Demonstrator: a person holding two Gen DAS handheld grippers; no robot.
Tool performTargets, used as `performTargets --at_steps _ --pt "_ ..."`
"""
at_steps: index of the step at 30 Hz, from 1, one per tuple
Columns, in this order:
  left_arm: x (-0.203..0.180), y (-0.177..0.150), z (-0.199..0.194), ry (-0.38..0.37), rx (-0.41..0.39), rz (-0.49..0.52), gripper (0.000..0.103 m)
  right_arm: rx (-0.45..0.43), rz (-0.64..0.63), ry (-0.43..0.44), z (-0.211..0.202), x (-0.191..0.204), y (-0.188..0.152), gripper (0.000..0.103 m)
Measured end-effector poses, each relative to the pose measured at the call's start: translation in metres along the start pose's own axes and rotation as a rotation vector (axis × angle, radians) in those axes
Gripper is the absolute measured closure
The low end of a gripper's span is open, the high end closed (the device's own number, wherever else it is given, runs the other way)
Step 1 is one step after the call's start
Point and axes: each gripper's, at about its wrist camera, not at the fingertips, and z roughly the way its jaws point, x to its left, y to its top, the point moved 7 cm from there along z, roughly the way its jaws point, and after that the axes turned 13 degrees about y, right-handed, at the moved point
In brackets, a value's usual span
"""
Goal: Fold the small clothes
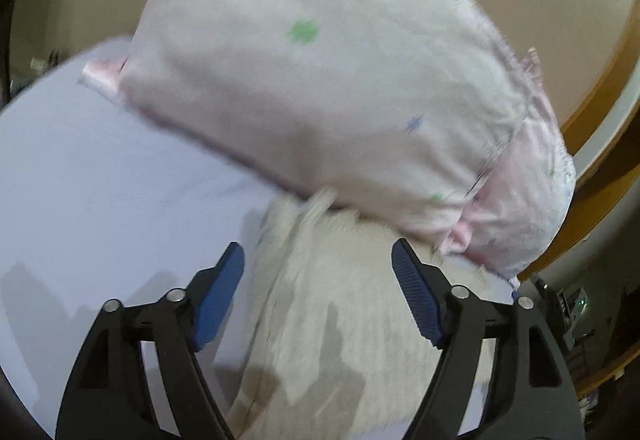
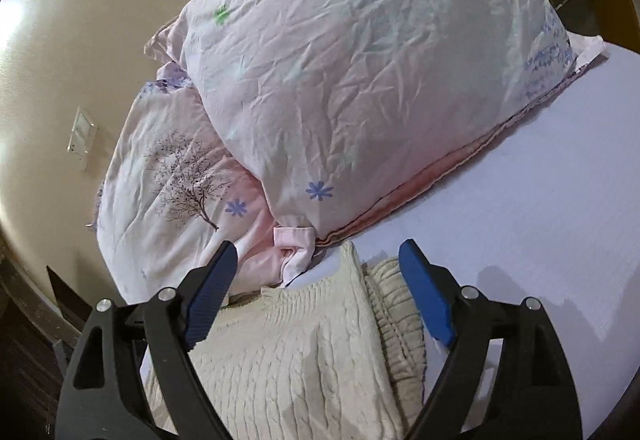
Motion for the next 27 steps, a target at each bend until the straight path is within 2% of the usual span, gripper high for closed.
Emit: performTargets --at_steps 3,6,7,11,12,13,15,16,19,22,23,25,27 --pt "0.016 -0.022 0.017 -0.004 0.114 -0.02 0.046 0.034 0.019 0.001 0.006 -0.006 -0.007 0.02" --pt "0.021 -0.04 0.029 -0.012 0.181 -0.038 0.053 0.061 0.016 0.009 0.009 -0.003 -0.012 0.02" --pt "0.021 -0.044 0.032 -0.009 0.193 -0.041 0.055 0.066 0.015 0.014 0.01 -0.002 -0.014 0.02" --pt "0.016 -0.049 0.032 0.03 0.137 -0.045 0.057 0.081 0.038 0.045 0.01 -0.003 -0.016 0.02" --pt "0.014 -0.053 0.034 0.012 0.153 -0.064 0.078 0.088 0.049 0.058 0.01 -0.003 -0.016 0.02" --pt "0.012 -0.057 0.035 -0.025 0.178 -0.091 0.083 0.094 0.058 0.069 0.01 -0.003 -0.016 0.02" --pt "0.004 -0.057 0.026 -0.073 0.17 -0.152 0.086 0.101 0.077 0.098 0.008 -0.002 -0.014 0.02" --pt "-0.006 -0.054 0.019 -0.125 0.161 -0.169 0.087 0.098 0.082 0.106 0.006 -0.002 -0.012 0.02" --pt "-0.057 -0.04 -0.012 -0.319 0.119 -0.181 0.088 0.069 0.096 0.138 -0.006 -0.002 0.0 0.02" --pt "-0.149 -0.035 -0.032 -0.523 0.095 -0.105 0.088 0.032 0.097 0.154 -0.022 -0.004 0.014 0.02" --pt "-0.172 -0.037 -0.03 -0.566 0.107 -0.089 0.088 0.02 0.093 0.153 -0.026 -0.006 0.018 0.02" --pt "-0.239 -0.057 -0.005 -0.663 0.194 -0.042 0.087 0.011 0.085 0.142 -0.034 -0.013 0.025 0.02" --pt "-0.291 -0.088 0.033 -0.695 0.345 -0.026 0.086 0.029 0.091 0.13 -0.037 -0.024 0.028 0.02"
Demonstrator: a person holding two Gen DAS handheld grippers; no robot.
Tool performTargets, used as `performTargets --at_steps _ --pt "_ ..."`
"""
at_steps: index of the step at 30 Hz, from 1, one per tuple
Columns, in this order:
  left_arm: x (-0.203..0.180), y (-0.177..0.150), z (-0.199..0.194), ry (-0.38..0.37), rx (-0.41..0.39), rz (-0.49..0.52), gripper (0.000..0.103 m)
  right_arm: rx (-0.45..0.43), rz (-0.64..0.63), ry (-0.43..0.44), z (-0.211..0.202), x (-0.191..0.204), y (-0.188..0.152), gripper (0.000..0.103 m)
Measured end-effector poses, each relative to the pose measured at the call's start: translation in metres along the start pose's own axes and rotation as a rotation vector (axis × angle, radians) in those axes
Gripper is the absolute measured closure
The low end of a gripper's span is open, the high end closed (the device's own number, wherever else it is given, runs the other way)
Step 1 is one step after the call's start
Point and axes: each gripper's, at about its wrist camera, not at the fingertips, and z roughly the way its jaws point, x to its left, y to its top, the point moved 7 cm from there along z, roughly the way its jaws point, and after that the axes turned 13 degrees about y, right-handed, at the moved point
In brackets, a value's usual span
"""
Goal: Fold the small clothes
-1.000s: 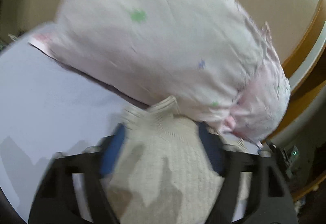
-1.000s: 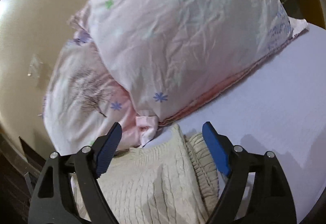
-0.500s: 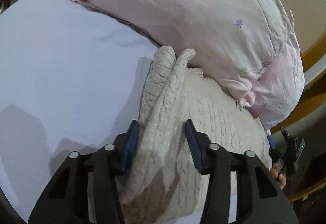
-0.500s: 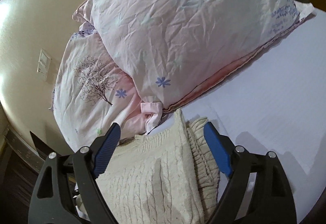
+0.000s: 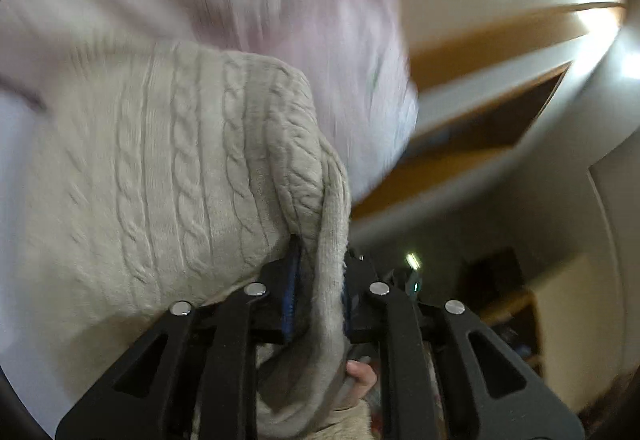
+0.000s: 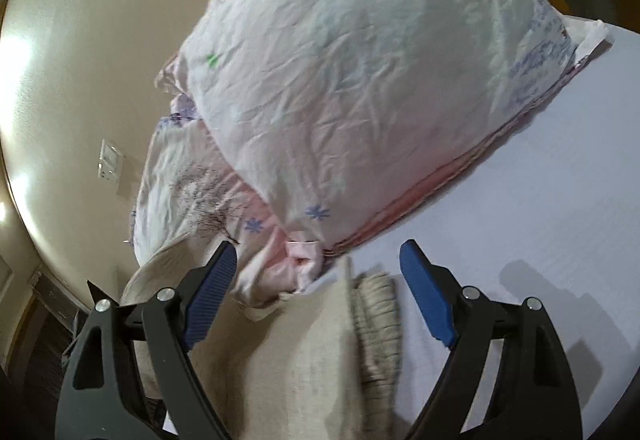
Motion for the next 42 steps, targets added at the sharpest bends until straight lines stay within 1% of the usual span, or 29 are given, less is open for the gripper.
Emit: performTargets --at_steps 1,2,3,4,6,7,8,9,10,12,14,16,18,19,20,21,23,25,26,28,30,32,34,35,36,37,38,40,42 --pt "-0.003 -0.01 0.032 -0.015 0.092 -0.027 0.086 0.01 0.022 0.002 -0.001 -0.006 0.001 0.019" --pt "-0.007 -0.019 0.052 -0.07 0.16 -0.052 0.086 0.021 0.049 0.011 -0.002 -0.011 0.002 0.015" --pt "-0.012 -0.025 0.061 -0.118 0.2 -0.069 0.086 0.037 0.083 0.02 -0.004 -0.017 0.003 0.012" --pt "-0.016 -0.028 0.061 -0.13 0.201 -0.058 0.086 0.05 0.108 0.022 -0.004 -0.02 0.003 0.008" --pt "-0.021 -0.025 0.04 -0.084 0.133 0.042 0.085 0.095 0.151 0.028 -0.002 -0.025 0.001 0.004" --pt "-0.02 -0.021 0.027 -0.04 0.092 0.079 0.074 0.125 0.169 0.033 0.001 -0.027 -0.002 0.004" --pt "-0.011 -0.015 0.006 0.051 0.028 0.118 0.064 0.161 0.185 0.036 0.005 -0.028 -0.006 0.004" --pt "-0.004 -0.01 -0.006 0.137 -0.019 0.143 0.044 0.216 0.198 0.034 0.013 -0.028 -0.014 0.004" --pt "0.006 -0.006 -0.019 0.229 -0.061 0.169 0.039 0.261 0.197 0.025 0.019 -0.028 -0.02 0.004" --pt "0.03 -0.002 -0.037 0.399 -0.104 0.214 0.038 0.354 0.178 -0.017 0.033 -0.027 -0.036 0.004" --pt "0.055 -0.006 -0.044 0.511 -0.09 0.206 0.034 0.421 0.16 -0.042 0.045 -0.026 -0.048 0.004" --pt "0.075 -0.009 -0.043 0.57 -0.051 0.178 0.03 0.465 0.138 -0.069 0.053 -0.025 -0.059 0.004" --pt "0.086 -0.019 -0.037 0.59 -0.02 0.171 0.028 0.479 0.103 -0.073 0.057 -0.02 -0.063 0.005" --pt "0.088 -0.023 -0.035 0.596 -0.014 0.178 0.023 0.48 0.095 -0.072 0.058 -0.018 -0.064 0.008" --pt "0.09 -0.025 -0.031 0.614 -0.015 0.189 0.021 0.482 0.085 -0.066 0.059 -0.016 -0.066 0.017" --pt "0.091 -0.027 -0.027 0.63 -0.019 0.198 0.017 0.49 0.077 -0.071 0.06 -0.016 -0.069 0.021" --pt "0.091 -0.028 -0.014 0.622 -0.014 0.198 0.016 0.488 0.037 -0.1 0.061 -0.015 -0.072 0.048" --pt "0.096 -0.029 -0.005 0.597 -0.001 0.17 0.017 0.49 0.096 -0.055 0.059 -0.023 -0.076 0.059" --pt "0.096 -0.029 -0.006 0.588 -0.024 0.178 0.02 0.482 0.124 -0.031 0.058 -0.024 -0.076 0.062" --pt "0.095 -0.03 -0.011 0.589 -0.02 0.202 0.045 0.461 0.149 0.012 0.058 -0.022 -0.075 0.064" --pt "0.09 -0.029 -0.028 0.535 -0.022 0.2 0.056 0.445 0.161 0.087 0.057 -0.01 -0.075 0.065" --pt "0.082 -0.028 -0.057 0.522 -0.052 0.236 0.056 0.458 0.165 0.154 0.06 0.004 -0.08 0.066" --pt "0.081 -0.025 -0.077 0.59 -0.101 0.297 0.052 0.512 0.153 0.198 0.073 0.018 -0.095 0.064" --pt "0.085 -0.024 -0.084 0.652 -0.114 0.333 0.05 0.537 0.114 0.162 0.079 0.022 -0.102 0.058" --pt "0.09 -0.023 -0.088 0.708 -0.121 0.351 0.046 0.55 0.023 0.05 0.086 0.022 -0.108 0.053" --pt "0.098 -0.022 -0.093 0.773 -0.133 0.358 0.045 0.521 -0.079 -0.075 0.085 0.021 -0.106 0.047" --pt "0.103 -0.022 -0.1 0.818 -0.159 0.361 0.045 0.479 -0.138 -0.13 0.082 0.024 -0.101 0.042" --pt "0.102 -0.022 -0.112 0.829 -0.202 0.367 0.026 0.363 -0.183 -0.084 0.066 0.039 -0.084 0.042" --pt "0.097 -0.025 -0.124 0.844 -0.258 0.378 0.017 0.324 -0.162 0.018 0.057 0.05 -0.077 0.042"
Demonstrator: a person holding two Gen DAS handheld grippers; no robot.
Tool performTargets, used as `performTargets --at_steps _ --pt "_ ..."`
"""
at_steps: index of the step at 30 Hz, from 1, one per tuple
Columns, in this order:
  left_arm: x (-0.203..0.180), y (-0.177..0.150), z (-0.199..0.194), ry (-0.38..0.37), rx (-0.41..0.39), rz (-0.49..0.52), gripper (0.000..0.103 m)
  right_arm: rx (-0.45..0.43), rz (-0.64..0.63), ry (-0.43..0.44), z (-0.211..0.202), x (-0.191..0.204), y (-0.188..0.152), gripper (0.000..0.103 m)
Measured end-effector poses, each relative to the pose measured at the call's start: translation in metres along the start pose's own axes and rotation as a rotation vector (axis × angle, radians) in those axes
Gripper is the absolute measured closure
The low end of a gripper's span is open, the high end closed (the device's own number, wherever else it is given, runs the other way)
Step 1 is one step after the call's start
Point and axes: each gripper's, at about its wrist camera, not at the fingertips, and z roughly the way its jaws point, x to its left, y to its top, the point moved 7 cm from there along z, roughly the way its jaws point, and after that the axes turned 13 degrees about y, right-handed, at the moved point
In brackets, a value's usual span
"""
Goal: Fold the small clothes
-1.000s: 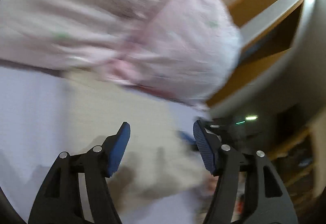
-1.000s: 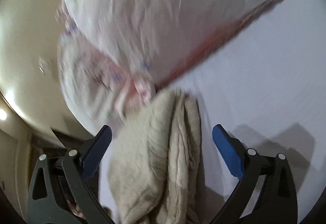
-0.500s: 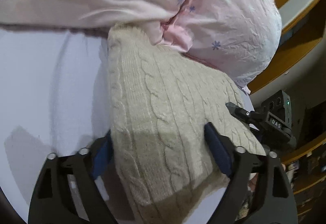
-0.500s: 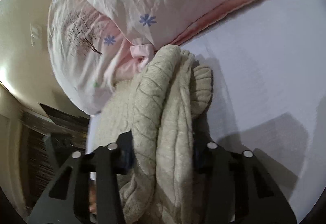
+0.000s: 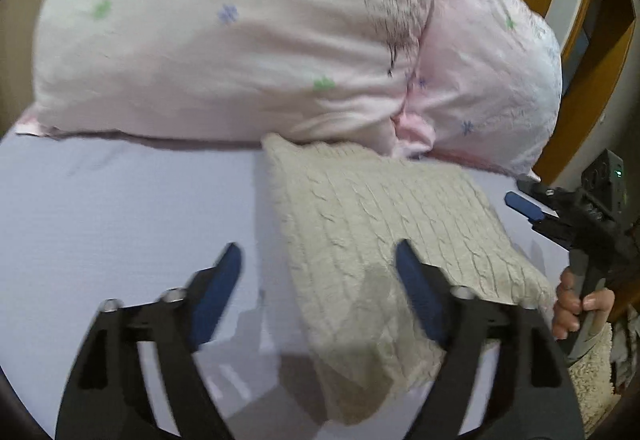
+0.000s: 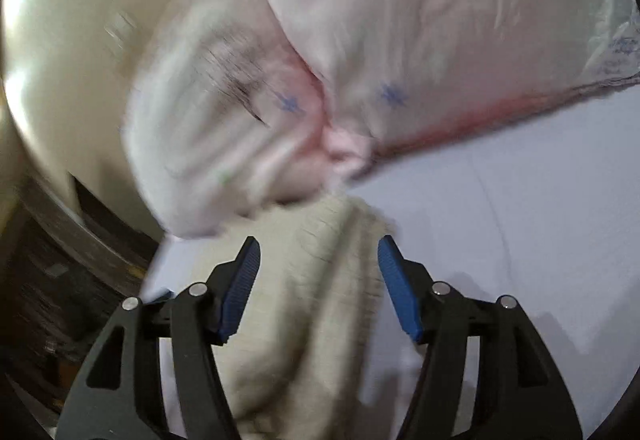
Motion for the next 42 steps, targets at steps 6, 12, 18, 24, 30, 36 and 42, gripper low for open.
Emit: performTargets --at_steps 6,12,18,24,30,36,42 --pt "0.002 -0.019 -0.023 0.14 -0.064 0.059 0.003 0.185 -0.006 -0.043 0.044 -0.01 -0.029 0.084" --pt "-0.004 -0.063 -0.035 0.232 -0.049 0.115 0.001 0.037 0.156 -0.105 0.01 -0.046 -0.009 0.096" --pt "-0.01 -0.091 -0.028 0.269 0.021 0.179 0.001 -0.015 -0.009 -0.35 -0.025 -0.019 -0.015 0.033" --pt "-0.016 -0.111 -0.02 0.216 0.106 0.147 0.001 0.009 -0.143 -0.426 -0.092 0.014 -0.059 0.002" --pt "-0.026 -0.119 -0.011 0.255 0.149 0.158 0.001 0.223 -0.177 -0.405 -0.051 0.029 -0.124 0.002" --pt "-0.026 -0.12 -0.012 0.245 0.135 0.162 0.001 0.271 -0.252 -0.562 -0.012 0.03 -0.148 0.002" --pt "-0.025 -0.119 -0.01 0.241 0.13 0.168 0.001 0.291 -0.282 -0.622 -0.007 0.023 -0.152 0.002"
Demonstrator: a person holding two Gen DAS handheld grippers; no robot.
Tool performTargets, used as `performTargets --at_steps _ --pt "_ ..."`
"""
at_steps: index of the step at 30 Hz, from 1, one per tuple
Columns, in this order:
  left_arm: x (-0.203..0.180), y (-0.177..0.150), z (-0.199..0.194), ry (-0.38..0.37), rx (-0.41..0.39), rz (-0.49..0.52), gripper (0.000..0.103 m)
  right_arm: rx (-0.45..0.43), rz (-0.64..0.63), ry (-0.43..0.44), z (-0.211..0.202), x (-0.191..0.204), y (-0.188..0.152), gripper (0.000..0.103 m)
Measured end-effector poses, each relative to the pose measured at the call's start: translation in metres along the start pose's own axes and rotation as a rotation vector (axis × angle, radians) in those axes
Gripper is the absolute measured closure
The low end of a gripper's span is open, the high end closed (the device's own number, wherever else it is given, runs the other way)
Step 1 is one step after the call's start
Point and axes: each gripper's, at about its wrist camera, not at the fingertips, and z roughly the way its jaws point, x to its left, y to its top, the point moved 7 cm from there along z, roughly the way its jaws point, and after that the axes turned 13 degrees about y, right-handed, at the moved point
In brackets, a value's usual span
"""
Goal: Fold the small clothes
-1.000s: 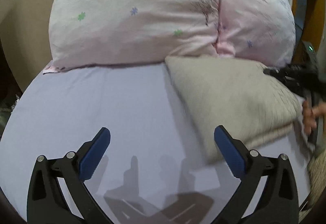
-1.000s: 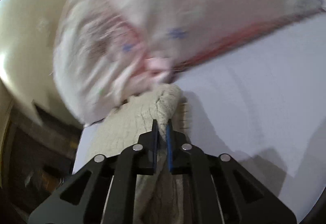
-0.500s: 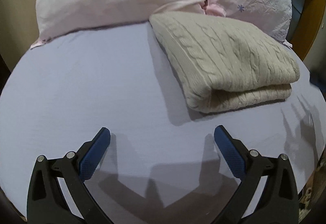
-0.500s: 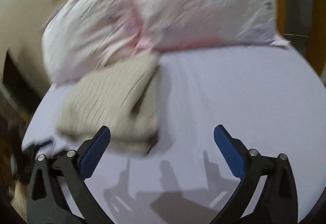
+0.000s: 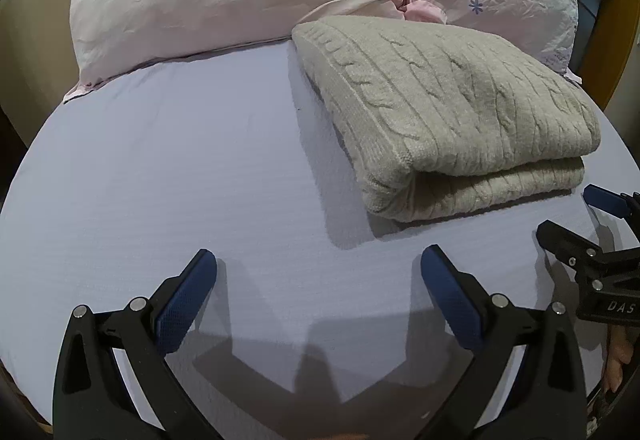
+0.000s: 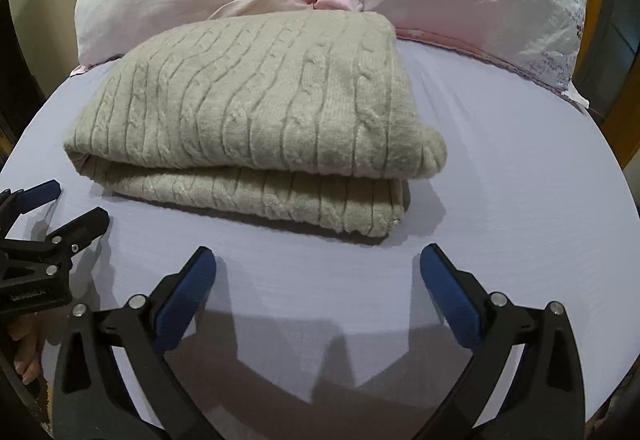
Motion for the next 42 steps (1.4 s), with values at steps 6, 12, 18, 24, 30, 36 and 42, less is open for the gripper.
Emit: performTargets --at_steps 6,12,18,24,30,36,42 --pt "-0.0007 -0.0007 -0.0009 0.001 -0.004 -0.001 0.001 0.0 0.0 -0.001 0.0016 0.0008 -0.0012 0.002" --pt "-0.0008 -0.0007 -0.0008 0.001 -0.004 -0.002 0.001 0.0 -0.001 0.0 0.0011 0.0001 -0.0005 0.002" --pt "-0.0009 -0.0007 -0.0008 0.001 -0.004 -0.002 0.001 0.0 -0.002 0.0 0.0008 0.0001 -0.0003 0.002" --pt "-0.0009 -0.0006 -0.0006 0.001 -0.004 -0.002 0.001 0.0 -0.002 0.0 0.0005 0.0002 -0.0001 0.002" --pt "-0.001 -0.001 -0.0003 0.001 -0.005 -0.002 0.001 0.001 -0.002 0.0 0.0008 -0.0001 -0.0002 0.002" --pt "-0.0008 -0.0013 -0.0002 0.001 -0.005 -0.002 0.001 0.001 -0.002 0.0 0.0009 -0.0001 -0.0002 0.002" --pt "-0.0011 -0.0013 -0.0004 0.002 -0.007 -0.003 0.001 0.001 -0.002 -0.001 0.0012 -0.0002 -0.0002 0.002"
